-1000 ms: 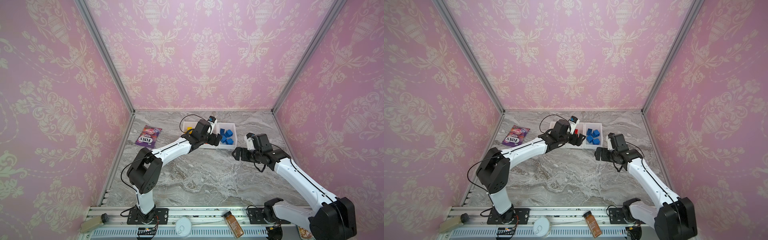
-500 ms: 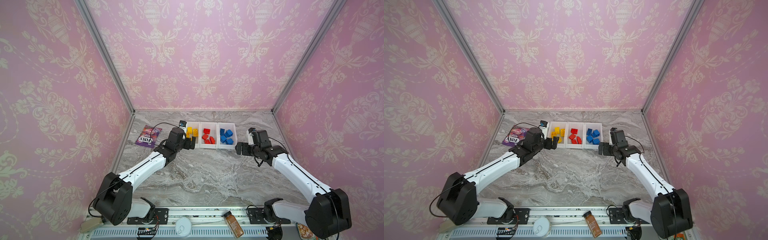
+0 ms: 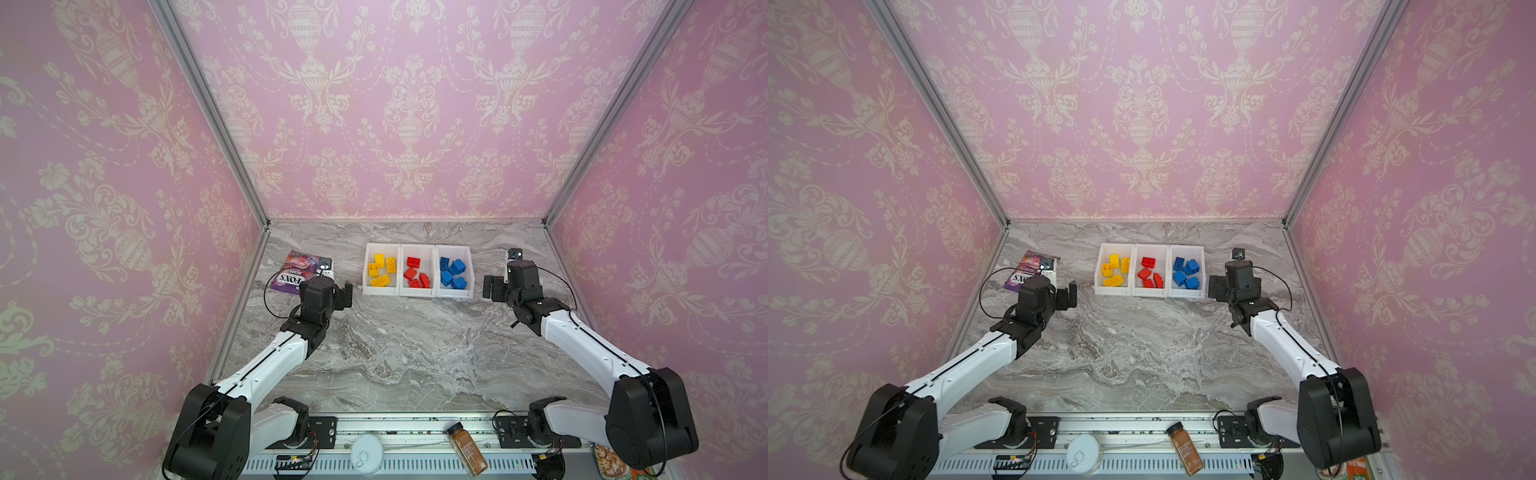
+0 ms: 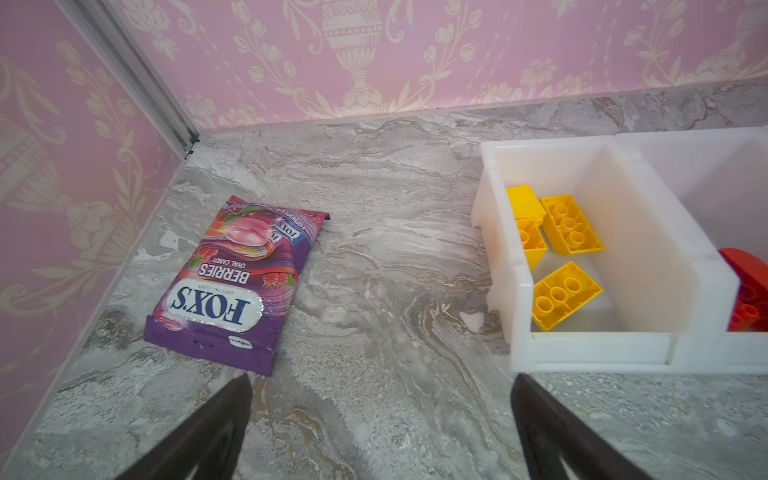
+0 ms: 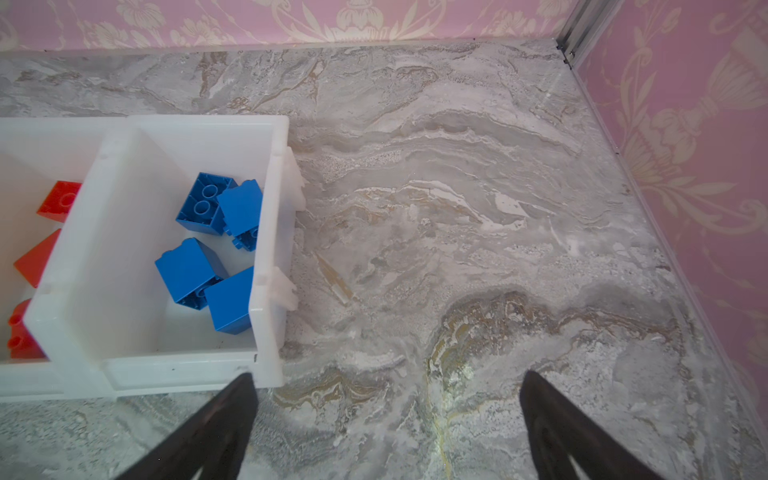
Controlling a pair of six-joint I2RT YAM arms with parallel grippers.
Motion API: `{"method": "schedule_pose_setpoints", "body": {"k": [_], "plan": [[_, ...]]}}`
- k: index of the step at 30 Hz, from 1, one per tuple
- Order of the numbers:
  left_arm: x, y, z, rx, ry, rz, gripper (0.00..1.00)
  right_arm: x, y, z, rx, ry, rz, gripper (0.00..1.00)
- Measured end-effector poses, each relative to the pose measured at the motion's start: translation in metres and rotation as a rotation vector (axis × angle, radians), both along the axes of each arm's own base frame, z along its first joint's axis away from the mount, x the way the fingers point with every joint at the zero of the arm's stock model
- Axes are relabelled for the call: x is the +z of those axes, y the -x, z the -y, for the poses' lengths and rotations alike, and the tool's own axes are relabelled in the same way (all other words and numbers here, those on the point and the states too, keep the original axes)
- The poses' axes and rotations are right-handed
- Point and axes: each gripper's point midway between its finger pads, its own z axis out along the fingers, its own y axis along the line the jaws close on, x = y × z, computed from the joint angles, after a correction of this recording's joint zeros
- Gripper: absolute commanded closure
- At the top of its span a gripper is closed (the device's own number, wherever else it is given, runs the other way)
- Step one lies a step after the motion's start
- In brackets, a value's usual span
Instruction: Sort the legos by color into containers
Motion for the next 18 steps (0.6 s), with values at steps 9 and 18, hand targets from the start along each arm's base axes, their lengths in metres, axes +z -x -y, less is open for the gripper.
{"method": "schedule_pose_setpoints", "body": {"k": [9,18], "plan": [[-0.013,0.005,-0.048,0.117,-0.039,0.102,0.01,-0.037,-0.001,0.020,0.000,0.082,0.067,0.00],[-0.053,0.006,-0.061,0.137,-0.082,0.126,0.01,-0.034,-0.009,0.029,0.014,0.047,0.229,0.00]]}}
